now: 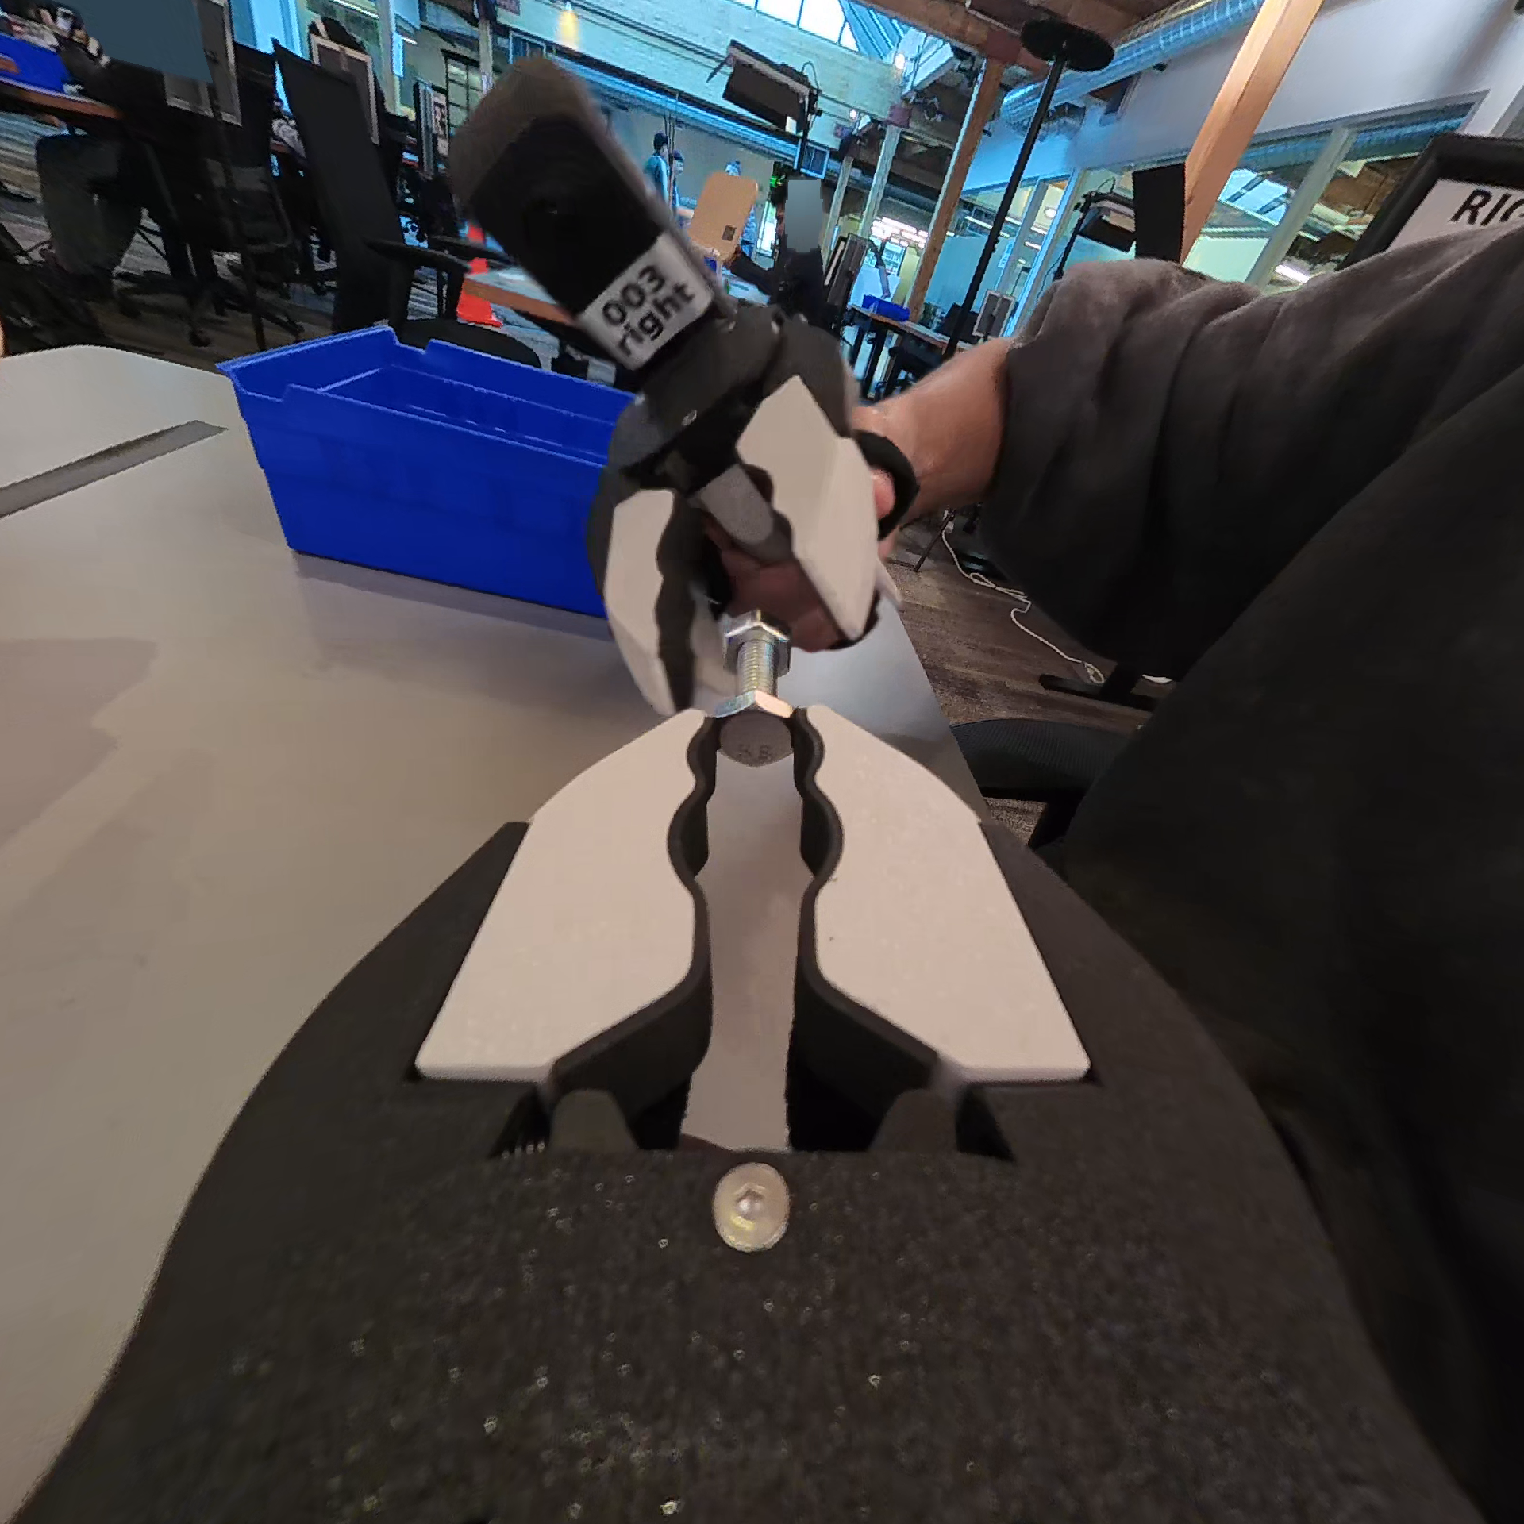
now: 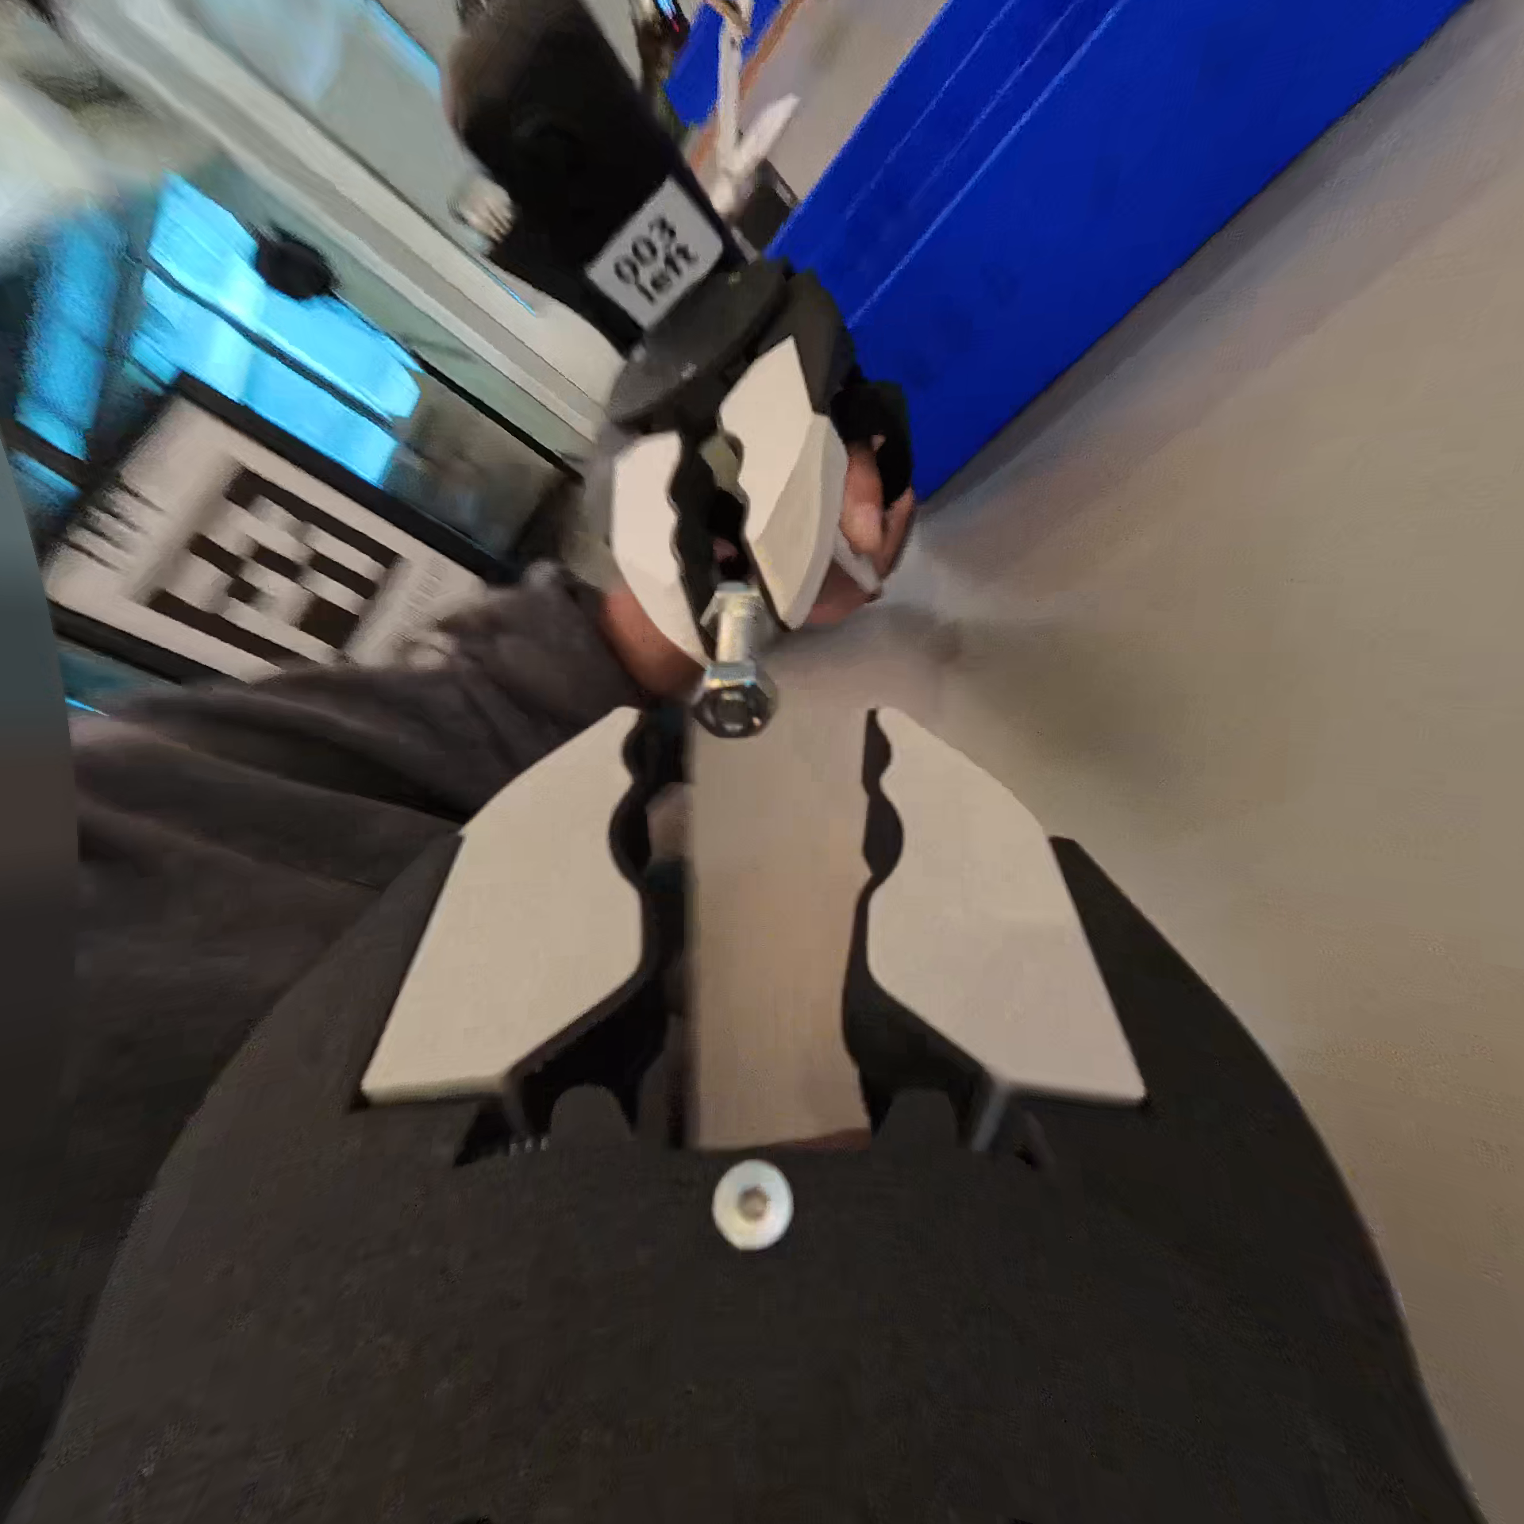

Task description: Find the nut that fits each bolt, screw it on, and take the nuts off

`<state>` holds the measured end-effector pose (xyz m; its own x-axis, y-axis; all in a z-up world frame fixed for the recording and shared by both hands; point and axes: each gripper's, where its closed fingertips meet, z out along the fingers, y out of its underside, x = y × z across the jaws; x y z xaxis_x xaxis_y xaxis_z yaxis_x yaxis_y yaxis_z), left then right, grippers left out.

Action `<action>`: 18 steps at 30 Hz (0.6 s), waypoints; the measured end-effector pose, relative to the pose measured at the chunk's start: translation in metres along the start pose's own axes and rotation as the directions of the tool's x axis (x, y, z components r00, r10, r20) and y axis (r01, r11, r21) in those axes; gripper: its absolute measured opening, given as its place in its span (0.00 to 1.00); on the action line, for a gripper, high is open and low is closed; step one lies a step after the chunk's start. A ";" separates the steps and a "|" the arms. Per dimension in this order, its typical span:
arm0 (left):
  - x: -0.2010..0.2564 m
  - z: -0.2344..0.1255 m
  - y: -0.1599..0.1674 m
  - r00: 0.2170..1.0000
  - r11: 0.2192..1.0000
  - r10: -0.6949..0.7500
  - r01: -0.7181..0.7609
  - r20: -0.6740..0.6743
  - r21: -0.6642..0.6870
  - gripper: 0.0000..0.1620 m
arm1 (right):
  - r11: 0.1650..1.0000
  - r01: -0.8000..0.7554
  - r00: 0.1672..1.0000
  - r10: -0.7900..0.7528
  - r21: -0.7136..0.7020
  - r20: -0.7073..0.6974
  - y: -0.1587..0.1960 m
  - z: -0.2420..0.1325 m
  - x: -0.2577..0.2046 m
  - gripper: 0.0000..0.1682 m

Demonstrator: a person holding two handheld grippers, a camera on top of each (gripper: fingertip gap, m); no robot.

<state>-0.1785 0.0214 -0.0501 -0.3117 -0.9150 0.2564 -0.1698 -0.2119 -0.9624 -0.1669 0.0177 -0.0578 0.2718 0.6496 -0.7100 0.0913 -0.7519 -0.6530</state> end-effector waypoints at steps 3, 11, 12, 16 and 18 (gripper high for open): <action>0.000 -0.001 -0.002 1.000 1.000 -0.015 0.015 -0.013 0.013 0.11 | 0.814 0.546 0.758 -0.581 -0.198 -0.297 0.001 -0.008 0.021 0.34; 0.002 -0.001 -0.002 0.998 0.999 -0.043 0.044 -0.040 0.026 0.11 | -0.207 0.746 -0.438 -0.868 -0.633 -0.233 -0.013 -0.005 -0.014 0.20; 0.003 -0.001 -0.003 0.998 0.999 -0.044 0.046 -0.047 0.026 0.11 | -0.234 0.726 -0.460 -0.864 -0.647 -0.203 -0.011 -0.004 -0.012 0.19; 0.004 0.000 -0.001 0.998 0.999 -0.039 0.040 -0.046 0.020 0.11 | -0.231 0.705 -0.448 -0.878 -0.670 -0.168 -0.010 -0.004 -0.004 0.11; 0.004 -0.001 -0.002 0.998 0.999 -0.034 0.035 -0.043 0.019 0.11 | -0.113 0.766 -0.310 -0.927 -0.632 -0.210 -0.009 -0.003 -0.004 0.11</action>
<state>-0.1802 0.0186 -0.0473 -0.3458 -0.8914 0.2928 -0.1625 -0.2504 -0.9544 -0.1659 0.0217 -0.0486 0.0319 0.4719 0.8811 0.8037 0.5119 -0.3033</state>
